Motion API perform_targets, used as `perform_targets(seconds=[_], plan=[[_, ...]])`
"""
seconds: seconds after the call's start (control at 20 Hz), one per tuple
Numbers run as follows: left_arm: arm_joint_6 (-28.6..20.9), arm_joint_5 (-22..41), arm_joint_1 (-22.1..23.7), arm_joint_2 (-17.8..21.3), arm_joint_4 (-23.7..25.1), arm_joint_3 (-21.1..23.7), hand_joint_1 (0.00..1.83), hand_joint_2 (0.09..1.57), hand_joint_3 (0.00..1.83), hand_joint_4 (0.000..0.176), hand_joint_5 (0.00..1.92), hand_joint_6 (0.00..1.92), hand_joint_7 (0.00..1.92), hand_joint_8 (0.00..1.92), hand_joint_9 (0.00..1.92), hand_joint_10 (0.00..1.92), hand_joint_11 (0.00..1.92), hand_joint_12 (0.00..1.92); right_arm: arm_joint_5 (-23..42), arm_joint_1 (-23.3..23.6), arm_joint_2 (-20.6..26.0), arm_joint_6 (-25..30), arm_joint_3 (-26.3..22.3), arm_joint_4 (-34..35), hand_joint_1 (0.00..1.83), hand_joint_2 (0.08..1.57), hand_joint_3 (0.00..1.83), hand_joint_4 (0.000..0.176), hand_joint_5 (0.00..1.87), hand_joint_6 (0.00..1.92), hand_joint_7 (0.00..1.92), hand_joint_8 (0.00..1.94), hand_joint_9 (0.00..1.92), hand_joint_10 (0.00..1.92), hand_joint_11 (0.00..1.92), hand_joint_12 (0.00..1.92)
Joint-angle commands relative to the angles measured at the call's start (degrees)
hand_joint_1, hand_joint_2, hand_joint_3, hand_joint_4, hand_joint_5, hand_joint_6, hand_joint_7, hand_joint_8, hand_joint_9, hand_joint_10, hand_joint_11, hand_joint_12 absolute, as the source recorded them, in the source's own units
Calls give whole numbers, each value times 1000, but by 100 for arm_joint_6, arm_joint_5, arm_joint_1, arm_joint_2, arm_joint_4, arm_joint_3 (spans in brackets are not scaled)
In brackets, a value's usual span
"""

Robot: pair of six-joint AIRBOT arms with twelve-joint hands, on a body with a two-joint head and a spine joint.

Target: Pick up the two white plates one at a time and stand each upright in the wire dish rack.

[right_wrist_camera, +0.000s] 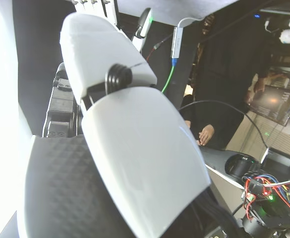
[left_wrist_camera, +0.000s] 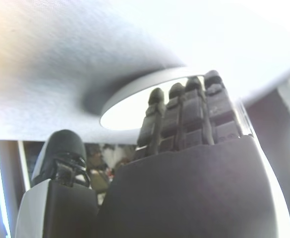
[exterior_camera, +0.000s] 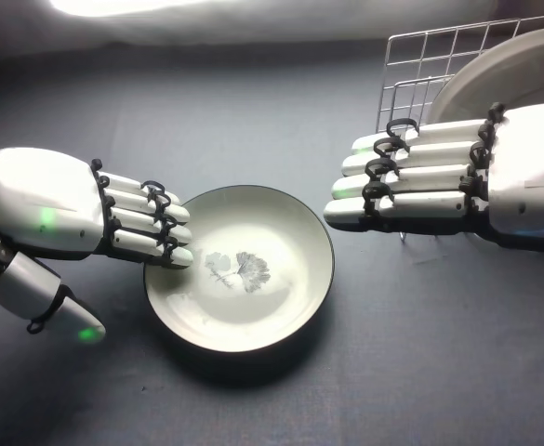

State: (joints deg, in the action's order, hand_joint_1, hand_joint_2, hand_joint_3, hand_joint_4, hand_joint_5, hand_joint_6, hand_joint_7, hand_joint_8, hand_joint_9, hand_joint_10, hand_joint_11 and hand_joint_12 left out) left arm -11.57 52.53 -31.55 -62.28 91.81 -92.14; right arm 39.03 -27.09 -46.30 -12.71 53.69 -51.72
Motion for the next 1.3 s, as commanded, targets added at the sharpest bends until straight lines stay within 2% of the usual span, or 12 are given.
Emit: perform_targets(seconds=[0.0, 0.2, 0.35, 0.6, 0.7, 0.9, 1.15, 1.25], plan=[[-2, 100, -55, 5, -206, -30, 0, 1247, 0, 0, 80, 11, 35, 12, 12, 5, 12, 5, 503, 5, 12, -16, -34, 258, 1831, 1172, 24, 0, 0, 0, 0, 0, 0, 0, 0, 0], [-2, 99, -381, -35, -207, -1, 0, 1231, 0, 0, 81, 4, 55, 11, 18, 3, 7, 6, 530, -70, 16, -18, -65, 258, 1831, 1155, 13, 0, 0, 0, 0, 0, 0, 0, 60, 29], [6, 99, -561, -50, -206, 53, 0, 1232, 0, 0, 83, 12, 38, 6, 5, 2, 9, 8, 533, -73, 20, -18, -102, 258, 1831, 1165, 16, 0, 0, 0, 0, 0, 0, 0, 29, 26], [46, 99, -582, -74, -207, 63, 0, 1233, 0, 0, 26, 4, 0, 0, 0, 0, 0, 0, 282, -94, -23, -19, -184, 251, 1831, 1184, 13, 0, 0, 0, 0, 0, 0, 0, 0, 74], [49, 99, -600, -89, -207, 69, 0, 1240, 1, 0, 33, 6, 0, 0, 0, 0, 0, 0, 112, -92, -109, -19, -180, 251, 1831, 1193, 12, 0, 0, 0, 0, 0, 0, 0, 31, 17], [49, 99, -605, -92, -207, 75, 0, 1250, 5, 0, 36, 4, 1, 0, 0, 0, 0, 0, -266, -91, -403, -41, -123, 234, 1831, 1200, 14, 0, 0, 0, 0, 0, 0, 0, 13, 17], [49, 99, -605, -91, -208, 76, 0, 1249, 1, 0, 116, 10, 79, 9, 40, 7, 24, 15, -565, -43, -993, -50, 262, 107, 1831, 1192, 8, 0, 0, 0, 0, 0, 0, 0, 0, 0], [49, 99, -593, -91, -210, 77, 0, 1247, 0, 0, 83, 0, 32, 0, 2, 0, 6, 9, -621, 0, -1214, -50, 430, 34, 1831, 1198, 10, 0, 0, 0, 0, 0, 0, 0, 0, 0]])
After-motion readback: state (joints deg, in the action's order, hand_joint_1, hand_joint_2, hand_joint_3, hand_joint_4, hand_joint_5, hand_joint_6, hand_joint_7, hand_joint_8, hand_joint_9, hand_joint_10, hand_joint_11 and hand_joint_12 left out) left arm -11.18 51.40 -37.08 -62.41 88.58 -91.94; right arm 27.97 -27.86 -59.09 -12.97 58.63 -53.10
